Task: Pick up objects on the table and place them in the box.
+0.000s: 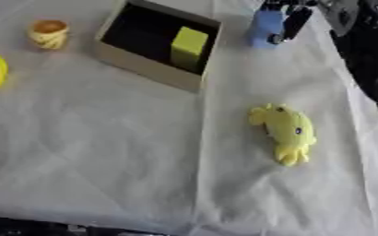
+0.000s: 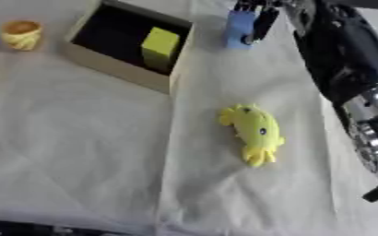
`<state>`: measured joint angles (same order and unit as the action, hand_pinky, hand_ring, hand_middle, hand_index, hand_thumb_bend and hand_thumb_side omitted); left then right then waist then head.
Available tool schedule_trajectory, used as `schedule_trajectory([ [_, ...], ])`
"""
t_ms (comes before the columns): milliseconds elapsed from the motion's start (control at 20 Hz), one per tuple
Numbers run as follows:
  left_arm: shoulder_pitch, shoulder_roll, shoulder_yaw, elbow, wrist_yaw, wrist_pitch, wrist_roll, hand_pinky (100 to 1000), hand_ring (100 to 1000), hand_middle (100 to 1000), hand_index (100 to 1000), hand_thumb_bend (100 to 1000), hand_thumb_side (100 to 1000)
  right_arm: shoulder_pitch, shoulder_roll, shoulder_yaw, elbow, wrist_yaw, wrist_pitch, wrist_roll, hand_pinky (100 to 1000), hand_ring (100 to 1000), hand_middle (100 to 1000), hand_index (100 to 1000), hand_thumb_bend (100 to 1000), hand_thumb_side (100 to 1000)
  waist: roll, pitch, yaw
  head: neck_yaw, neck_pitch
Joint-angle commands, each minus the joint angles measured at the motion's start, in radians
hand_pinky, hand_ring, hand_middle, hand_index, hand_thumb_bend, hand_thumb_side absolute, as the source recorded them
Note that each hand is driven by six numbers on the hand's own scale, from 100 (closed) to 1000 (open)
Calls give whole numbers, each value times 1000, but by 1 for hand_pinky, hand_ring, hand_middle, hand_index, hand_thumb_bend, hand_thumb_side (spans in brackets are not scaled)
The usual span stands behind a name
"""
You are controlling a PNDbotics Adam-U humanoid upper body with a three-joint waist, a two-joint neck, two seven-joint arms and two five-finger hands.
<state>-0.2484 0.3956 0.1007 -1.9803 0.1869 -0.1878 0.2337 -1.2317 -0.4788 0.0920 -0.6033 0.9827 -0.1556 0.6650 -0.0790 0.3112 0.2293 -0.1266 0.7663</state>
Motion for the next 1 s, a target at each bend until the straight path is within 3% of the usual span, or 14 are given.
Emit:
schedule_trajectory([
  [50, -13, 11, 0, -20, 2, 2, -2, 778, 823, 743, 841, 100, 632, -20, -15, -7, -16, 3, 11, -36, 810, 832, 640, 768, 186, 100, -8, -3, -1, -1, 4],
  [200, -13, 9, -1, -20, 3, 2, -4, 779, 824, 743, 841, 100, 634, -21, -13, -5, -19, -4, 17, -72, 779, 767, 547, 683, 100, 100, -9, -6, -2, 1, 4],
  [400, -13, 10, 0, -20, 4, 1, -3, 779, 824, 744, 841, 100, 631, -26, -15, -1, -67, -44, 14, -109, 742, 711, 482, 613, 100, 100, -7, -12, -4, 1, 4],
  [500, -12, 11, -1, -20, 4, 1, -4, 779, 824, 744, 841, 100, 631, -31, -19, 6, -118, -68, 15, -129, 738, 701, 470, 613, 100, 100, -7, -15, -5, 1, 4],
  [550, -12, 10, -1, -20, 4, 1, -4, 779, 824, 744, 841, 100, 632, -33, -21, 10, -144, -83, 15, -132, 735, 694, 467, 610, 100, 144, -7, -17, -6, 1, 4],
  [650, -10, 10, -1, -20, 4, 2, -5, 780, 825, 744, 841, 100, 633, -40, -24, 20, -204, -120, 11, -129, 728, 683, 458, 604, 100, 100, -7, -20, -7, 1, 4],
  [1000, -14, 9, -6, -20, 6, 2, -10, 780, 827, 745, 842, 100, 629, -83, 17, 79, -376, -288, -3, -58, 727, 663, 453, 604, 100, 100, -6, -31, -6, -9, 4],
])
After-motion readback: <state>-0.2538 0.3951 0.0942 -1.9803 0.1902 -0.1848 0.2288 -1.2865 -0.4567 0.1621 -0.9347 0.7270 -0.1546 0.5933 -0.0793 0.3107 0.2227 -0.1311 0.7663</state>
